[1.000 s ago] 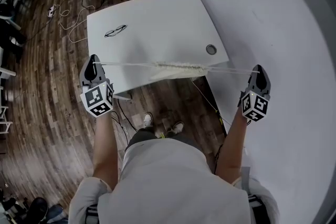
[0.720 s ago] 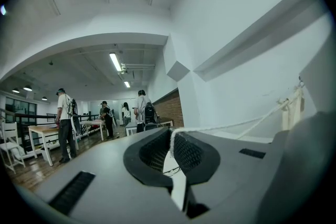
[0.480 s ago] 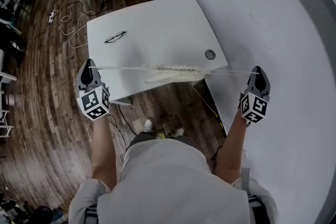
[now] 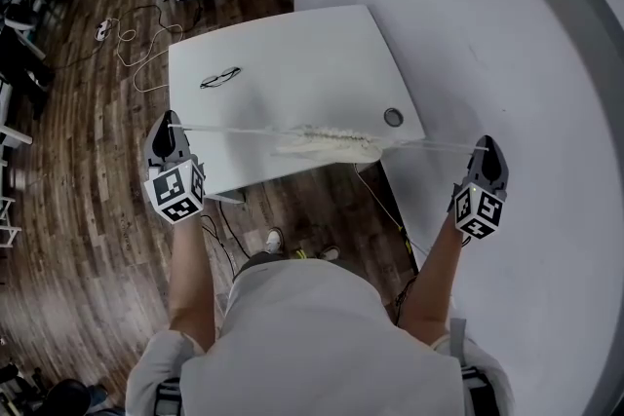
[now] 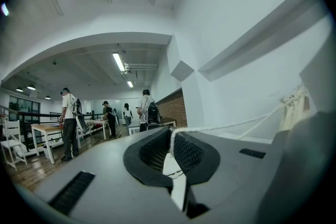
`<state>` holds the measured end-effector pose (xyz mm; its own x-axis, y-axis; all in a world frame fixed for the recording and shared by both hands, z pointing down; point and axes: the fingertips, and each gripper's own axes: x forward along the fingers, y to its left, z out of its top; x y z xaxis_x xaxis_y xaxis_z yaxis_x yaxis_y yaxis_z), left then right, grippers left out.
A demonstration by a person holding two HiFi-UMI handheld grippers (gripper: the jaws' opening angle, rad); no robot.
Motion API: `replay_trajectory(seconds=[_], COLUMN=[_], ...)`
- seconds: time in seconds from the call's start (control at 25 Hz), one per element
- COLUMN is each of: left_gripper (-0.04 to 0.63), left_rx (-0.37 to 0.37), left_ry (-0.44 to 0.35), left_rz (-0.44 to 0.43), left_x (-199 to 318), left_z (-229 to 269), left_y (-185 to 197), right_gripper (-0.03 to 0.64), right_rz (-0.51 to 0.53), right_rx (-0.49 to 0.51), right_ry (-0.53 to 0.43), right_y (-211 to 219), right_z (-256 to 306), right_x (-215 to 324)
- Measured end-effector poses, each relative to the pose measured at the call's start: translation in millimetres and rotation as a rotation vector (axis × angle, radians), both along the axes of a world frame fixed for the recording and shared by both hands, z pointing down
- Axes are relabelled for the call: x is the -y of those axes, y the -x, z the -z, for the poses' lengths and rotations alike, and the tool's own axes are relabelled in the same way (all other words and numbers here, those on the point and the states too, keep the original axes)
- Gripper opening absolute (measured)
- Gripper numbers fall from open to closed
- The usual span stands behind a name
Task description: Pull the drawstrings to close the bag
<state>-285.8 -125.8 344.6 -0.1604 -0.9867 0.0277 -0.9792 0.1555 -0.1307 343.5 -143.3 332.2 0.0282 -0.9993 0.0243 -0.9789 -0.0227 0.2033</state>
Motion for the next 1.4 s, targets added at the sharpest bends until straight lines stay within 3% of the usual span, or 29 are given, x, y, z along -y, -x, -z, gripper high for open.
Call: replay_trajectory(seconds=[0.28, 1.4], left_gripper=[0.018, 0.018], left_rx=[0.02, -0.029], left_ry=[-0.006, -0.027], left_rz=[0.006, 0.029], left_x=[1.3, 8.6], left_z=[9.1, 12.8], left_y=[1.2, 13.4], right_gripper=[0.039, 0.04], right_rz=[0.011, 0.038], right_rx=[-0.002, -0.042], right_ry=[-0.008, 0.015], right_y=[-0.2, 0.1], right_z=[6.9, 12.4], right_x=[15.4, 37.4])
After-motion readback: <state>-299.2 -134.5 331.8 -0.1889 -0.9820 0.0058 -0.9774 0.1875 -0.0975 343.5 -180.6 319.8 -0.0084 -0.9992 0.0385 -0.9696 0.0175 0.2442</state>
